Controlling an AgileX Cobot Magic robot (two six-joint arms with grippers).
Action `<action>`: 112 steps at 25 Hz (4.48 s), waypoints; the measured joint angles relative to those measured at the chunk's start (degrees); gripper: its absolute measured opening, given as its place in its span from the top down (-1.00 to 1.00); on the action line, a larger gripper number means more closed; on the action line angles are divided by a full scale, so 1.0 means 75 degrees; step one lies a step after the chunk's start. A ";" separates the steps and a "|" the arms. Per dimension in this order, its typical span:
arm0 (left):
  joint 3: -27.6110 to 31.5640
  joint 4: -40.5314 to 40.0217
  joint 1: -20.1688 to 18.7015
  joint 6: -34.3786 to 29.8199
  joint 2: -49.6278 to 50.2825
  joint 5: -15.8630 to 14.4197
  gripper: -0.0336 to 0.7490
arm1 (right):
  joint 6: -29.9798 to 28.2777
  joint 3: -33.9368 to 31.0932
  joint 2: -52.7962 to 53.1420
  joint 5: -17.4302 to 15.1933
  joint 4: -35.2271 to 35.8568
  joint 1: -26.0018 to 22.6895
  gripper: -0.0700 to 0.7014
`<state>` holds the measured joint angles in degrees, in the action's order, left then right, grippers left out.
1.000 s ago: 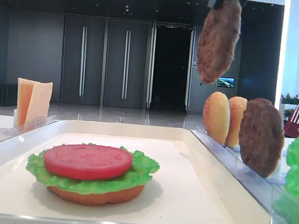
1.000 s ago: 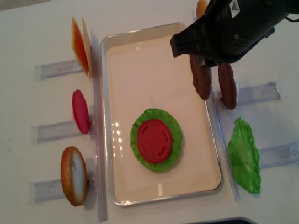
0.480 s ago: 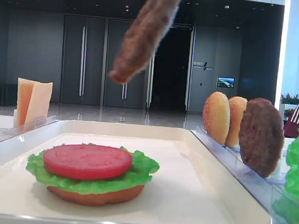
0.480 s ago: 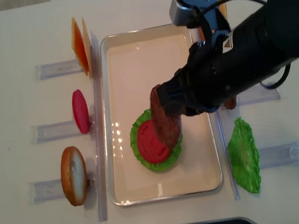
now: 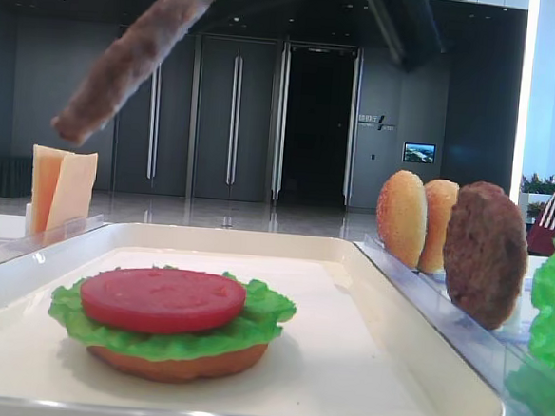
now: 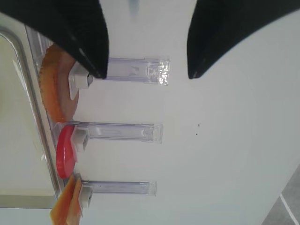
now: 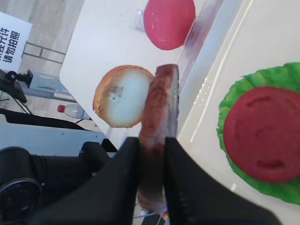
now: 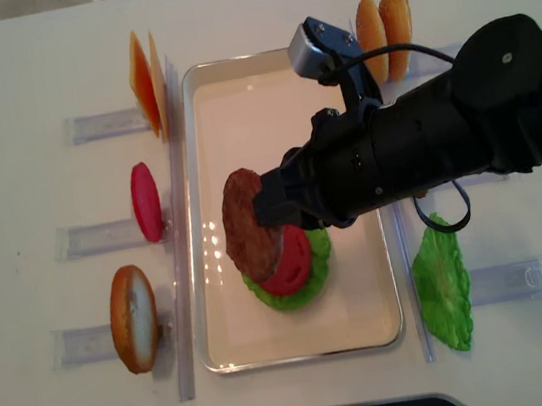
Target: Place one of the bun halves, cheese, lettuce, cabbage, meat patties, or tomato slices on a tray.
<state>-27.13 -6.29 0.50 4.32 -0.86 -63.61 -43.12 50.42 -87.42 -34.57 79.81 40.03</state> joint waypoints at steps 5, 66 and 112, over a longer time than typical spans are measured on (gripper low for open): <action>0.0000 0.0000 0.0000 0.0000 0.0000 0.0000 -0.13 | -0.1222 -0.0009 -0.0559 -0.0515 0.1242 0.0000 0.44; 0.0000 0.0000 0.0000 -0.0021 0.0000 0.0000 -0.13 | -0.2253 -0.0346 -0.2062 -0.1538 0.1675 -0.1377 0.09; 0.0000 0.0000 0.0000 -0.0021 0.0000 0.0000 -0.13 | 0.5244 -0.0352 0.2073 -0.3733 -1.0546 -0.5266 -0.55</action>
<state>-27.13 -6.29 0.50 4.17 -0.86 -63.61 -3.79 47.77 -71.87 -62.57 0.72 0.54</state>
